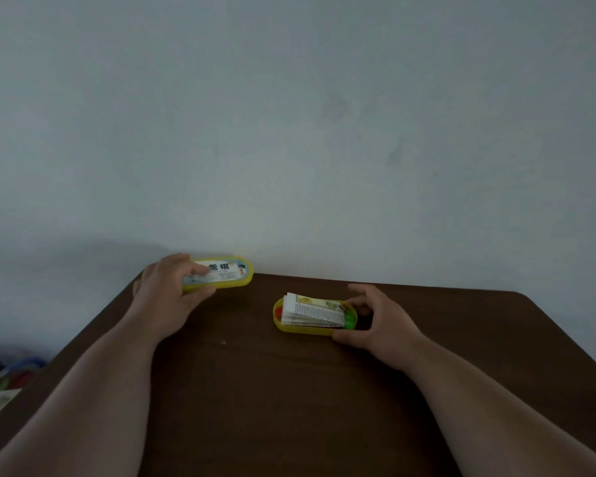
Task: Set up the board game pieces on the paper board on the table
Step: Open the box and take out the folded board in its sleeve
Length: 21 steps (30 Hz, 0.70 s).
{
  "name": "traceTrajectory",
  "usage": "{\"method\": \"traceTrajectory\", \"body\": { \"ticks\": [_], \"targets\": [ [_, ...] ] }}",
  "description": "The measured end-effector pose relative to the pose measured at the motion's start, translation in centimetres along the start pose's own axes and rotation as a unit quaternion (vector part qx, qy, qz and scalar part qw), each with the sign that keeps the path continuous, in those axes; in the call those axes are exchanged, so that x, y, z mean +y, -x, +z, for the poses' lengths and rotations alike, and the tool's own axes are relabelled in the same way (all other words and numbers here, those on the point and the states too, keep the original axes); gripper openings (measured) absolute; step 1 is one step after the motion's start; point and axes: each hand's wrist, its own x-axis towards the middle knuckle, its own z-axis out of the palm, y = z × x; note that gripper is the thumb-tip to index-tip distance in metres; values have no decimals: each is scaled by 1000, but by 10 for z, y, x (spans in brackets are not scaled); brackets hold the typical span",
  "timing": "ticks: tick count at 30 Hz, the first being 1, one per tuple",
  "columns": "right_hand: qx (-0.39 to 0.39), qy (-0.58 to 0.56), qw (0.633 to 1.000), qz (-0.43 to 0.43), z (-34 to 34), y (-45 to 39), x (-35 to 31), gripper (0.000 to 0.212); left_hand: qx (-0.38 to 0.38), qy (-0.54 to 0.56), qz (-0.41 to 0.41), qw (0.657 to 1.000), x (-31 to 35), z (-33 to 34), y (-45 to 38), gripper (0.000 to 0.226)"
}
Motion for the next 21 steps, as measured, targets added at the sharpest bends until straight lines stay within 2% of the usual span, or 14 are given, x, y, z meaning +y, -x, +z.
{"method": "traceTrajectory", "body": {
  "ticks": [5, 10, 12, 14, 15, 17, 19, 21],
  "targets": [
    [12, 1, 1000, -2, 1, -5, -2, 94, -52, -33, -35, 998, 0, 9, -5, 22],
    [12, 30, 999, -16, 1, -12, -7, 92, -72, -140, -59, 986, 11, 13, -2, 42],
    [9, 42, 999, -17, 1, -15, -10, 93, -13, -146, -39, 988, 27, 11, 2, 45],
    [9, 46, 999, -18, 0, -17, -11, 95, 54, -86, 7, 995, 59, 15, 13, 45],
    [9, 44, 999, -22, 0, -17, -10, 96, 36, -25, 25, 999, 78, 19, 20, 46],
    [10, 42, 999, -30, -1, -17, -8, 96, -75, 68, 33, 994, 110, 33, 31, 58],
    [18, 36, 999, -32, -2, -17, -6, 97, -142, 37, 65, 987, 124, 47, 34, 69],
    [26, 34, 998, -35, -2, -19, -5, 97, -132, 26, 87, 987, 126, 52, 29, 64]
  ]
}}
